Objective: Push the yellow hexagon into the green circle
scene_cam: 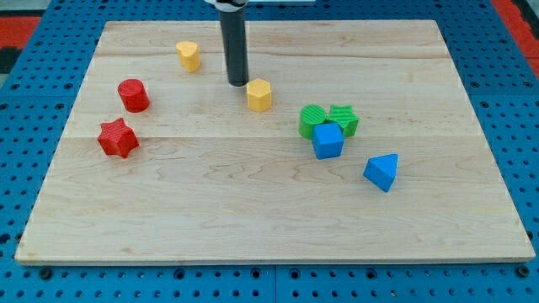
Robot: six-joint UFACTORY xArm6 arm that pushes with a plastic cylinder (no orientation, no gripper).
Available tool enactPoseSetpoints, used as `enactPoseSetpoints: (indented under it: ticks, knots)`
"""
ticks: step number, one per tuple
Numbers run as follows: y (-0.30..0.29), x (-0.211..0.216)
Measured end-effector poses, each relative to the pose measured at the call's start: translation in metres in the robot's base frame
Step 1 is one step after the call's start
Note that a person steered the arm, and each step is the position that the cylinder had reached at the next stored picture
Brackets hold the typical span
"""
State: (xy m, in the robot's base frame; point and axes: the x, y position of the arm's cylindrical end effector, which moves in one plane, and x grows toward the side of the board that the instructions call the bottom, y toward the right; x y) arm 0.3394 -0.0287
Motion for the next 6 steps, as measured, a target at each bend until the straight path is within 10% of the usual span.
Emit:
enactPoseSetpoints:
  ticks: [6]
  knots:
    - [-0.007, 0.109]
